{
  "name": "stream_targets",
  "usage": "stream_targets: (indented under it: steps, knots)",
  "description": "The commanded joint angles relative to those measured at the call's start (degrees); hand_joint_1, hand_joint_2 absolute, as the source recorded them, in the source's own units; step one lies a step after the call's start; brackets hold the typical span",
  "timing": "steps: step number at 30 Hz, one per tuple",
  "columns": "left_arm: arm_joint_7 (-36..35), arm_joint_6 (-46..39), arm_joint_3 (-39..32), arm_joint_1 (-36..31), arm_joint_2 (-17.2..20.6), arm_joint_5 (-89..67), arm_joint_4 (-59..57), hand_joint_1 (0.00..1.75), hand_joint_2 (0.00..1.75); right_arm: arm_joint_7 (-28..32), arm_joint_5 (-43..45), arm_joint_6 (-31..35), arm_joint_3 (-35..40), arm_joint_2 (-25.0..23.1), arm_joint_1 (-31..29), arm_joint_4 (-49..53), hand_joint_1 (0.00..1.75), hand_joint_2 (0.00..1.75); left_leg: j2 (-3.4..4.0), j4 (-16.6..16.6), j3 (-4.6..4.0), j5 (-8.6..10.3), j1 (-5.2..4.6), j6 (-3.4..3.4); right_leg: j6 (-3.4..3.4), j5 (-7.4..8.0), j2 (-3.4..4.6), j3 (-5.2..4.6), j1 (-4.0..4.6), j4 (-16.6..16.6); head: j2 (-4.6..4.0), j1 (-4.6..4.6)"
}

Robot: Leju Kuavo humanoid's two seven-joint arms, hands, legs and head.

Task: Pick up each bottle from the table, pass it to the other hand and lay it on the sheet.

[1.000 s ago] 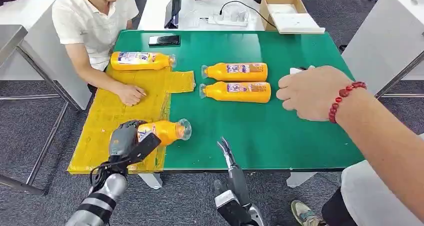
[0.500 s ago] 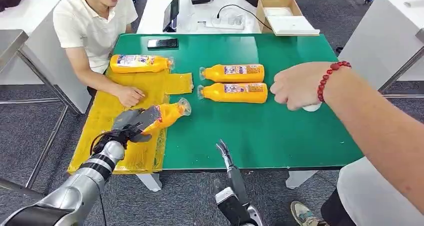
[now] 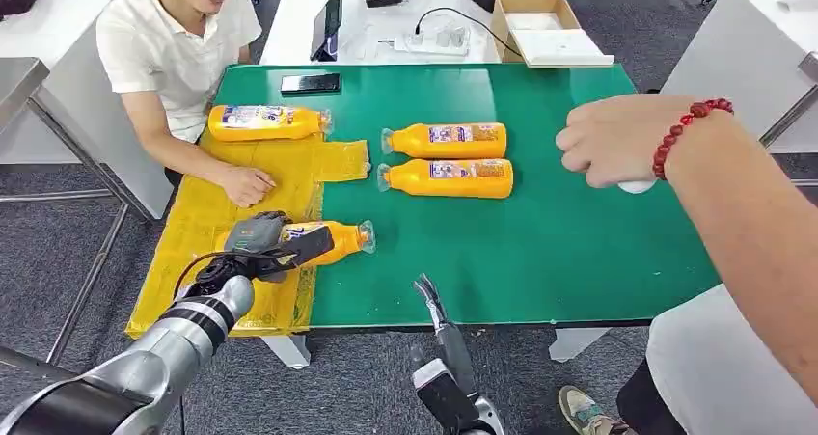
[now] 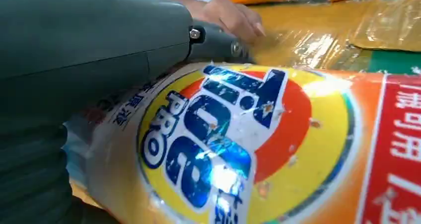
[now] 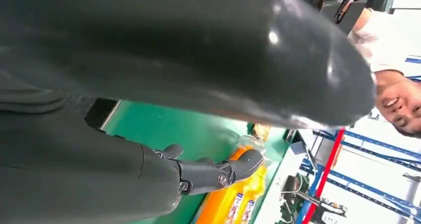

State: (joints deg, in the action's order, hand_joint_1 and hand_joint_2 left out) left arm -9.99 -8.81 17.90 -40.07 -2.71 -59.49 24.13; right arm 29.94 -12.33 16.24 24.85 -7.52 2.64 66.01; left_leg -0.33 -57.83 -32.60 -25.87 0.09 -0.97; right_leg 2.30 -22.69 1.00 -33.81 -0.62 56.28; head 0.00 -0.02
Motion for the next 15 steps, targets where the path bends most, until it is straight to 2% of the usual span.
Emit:
stream_targets:
  steps: [1,4,5,7,12,15]
  knots:
    - [4.17,0.36,1.12,3.83,-1.81,2.16,-1.57,0.0,1.75,-0.26,-1.06,0.99,-3.29,-0.54,-1.25,-4.66,0.0,0.0,-0.04,0.08,-0.03,0.08,-0.02,0.03,-0.04,0.04,-0.12,0.0,-0.01,-0.08,-0.02,0.0]
    - [11.67,2.31,-3.63,6.5,-2.44,9.9,1.45,0.0,1.75,-0.03,-1.32,1.1,-3.79,-0.72,-1.4,-5.82,0.0,0.0,-0.05,0.16,-0.05,0.13,-0.04,0.02,-0.04,0.07,-0.08,-0.01,-0.02,-0.16,-0.02,0.02]
    - [12.21,2.43,-4.13,6.88,-2.51,10.76,1.85,0.0,1.75,0.04,-1.42,1.08,-3.7,-0.71,-1.47,-6.06,0.0,0.0,0.01,0.21,-0.07,0.16,-0.04,0.01,-0.05,0.11,-0.04,-0.03,-0.01,-0.21,0.0,0.0]
    - [18.4,4.71,-7.64,9.2,-2.67,17.89,4.94,0.0,1.75,0.76,-1.49,1.17,-3.32,-0.74,-1.75,-7.25,0.0,0.0,-0.06,0.13,0.08,0.09,-0.07,-0.02,-0.02,0.02,-0.06,0.11,-0.03,-0.11,0.0,0.0]
    - [22.33,7.45,-8.59,12.59,-2.17,25.75,10.77,0.0,1.75,1.51,-0.94,1.79,-2.85,-0.42,-1.64,-7.36,0.0,0.0,-0.42,0.2,0.06,0.16,-0.11,-0.07,0.11,-0.09,-0.37,0.17,-0.06,-0.19,-0.02,0.0]
    - [26.33,10.36,-8.79,17.07,-1.43,34.34,20.76,0.0,1.75,1.67,-0.44,2.55,-2.91,-0.09,-1.33,-7.17,0.0,0.0,-0.5,0.14,-0.03,0.13,-0.12,-0.07,0.23,-0.15,-0.43,0.13,-0.08,-0.14,0.0,0.0]
